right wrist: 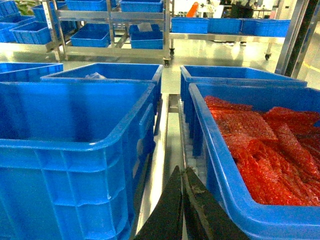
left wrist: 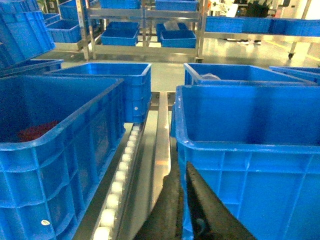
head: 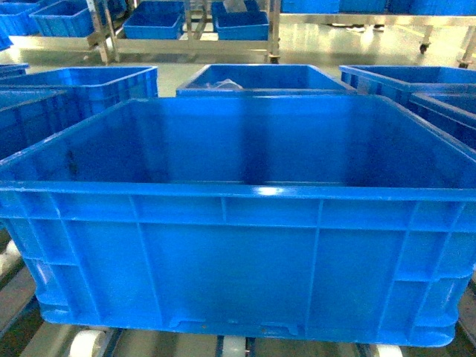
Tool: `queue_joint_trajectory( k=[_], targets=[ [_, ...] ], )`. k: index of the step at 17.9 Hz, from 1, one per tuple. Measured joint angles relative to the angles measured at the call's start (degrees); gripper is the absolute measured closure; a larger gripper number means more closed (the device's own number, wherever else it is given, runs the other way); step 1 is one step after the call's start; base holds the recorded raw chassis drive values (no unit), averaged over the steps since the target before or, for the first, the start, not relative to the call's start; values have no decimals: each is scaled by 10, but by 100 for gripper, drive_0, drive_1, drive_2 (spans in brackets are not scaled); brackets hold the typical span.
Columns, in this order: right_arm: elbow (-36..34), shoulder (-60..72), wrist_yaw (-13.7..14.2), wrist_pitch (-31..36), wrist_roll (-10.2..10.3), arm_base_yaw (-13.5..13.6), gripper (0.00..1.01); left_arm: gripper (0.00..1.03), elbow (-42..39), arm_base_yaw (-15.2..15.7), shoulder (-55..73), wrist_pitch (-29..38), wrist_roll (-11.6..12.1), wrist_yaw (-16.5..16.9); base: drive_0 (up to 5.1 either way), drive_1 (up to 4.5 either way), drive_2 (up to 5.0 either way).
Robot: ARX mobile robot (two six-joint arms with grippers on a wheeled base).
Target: Place box next to blue box on left shelf
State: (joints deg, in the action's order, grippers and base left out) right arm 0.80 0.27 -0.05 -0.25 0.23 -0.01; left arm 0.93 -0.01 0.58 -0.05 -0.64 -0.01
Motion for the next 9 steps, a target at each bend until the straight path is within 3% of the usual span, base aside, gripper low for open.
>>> queue_joint_trajectory(
  k=[2,3,9],
  targets=[
    [0,0,0,0,-1,0,96,92,0,0,0,-4,0,0,0,0,0],
    [0,0,0,0,-1,0,87,85,0,0,0,-3,0,0,0,0,0],
    [0,0,0,0,-1,0,11,8,0,0,0,-3,0,0,0,0,0]
  ],
)
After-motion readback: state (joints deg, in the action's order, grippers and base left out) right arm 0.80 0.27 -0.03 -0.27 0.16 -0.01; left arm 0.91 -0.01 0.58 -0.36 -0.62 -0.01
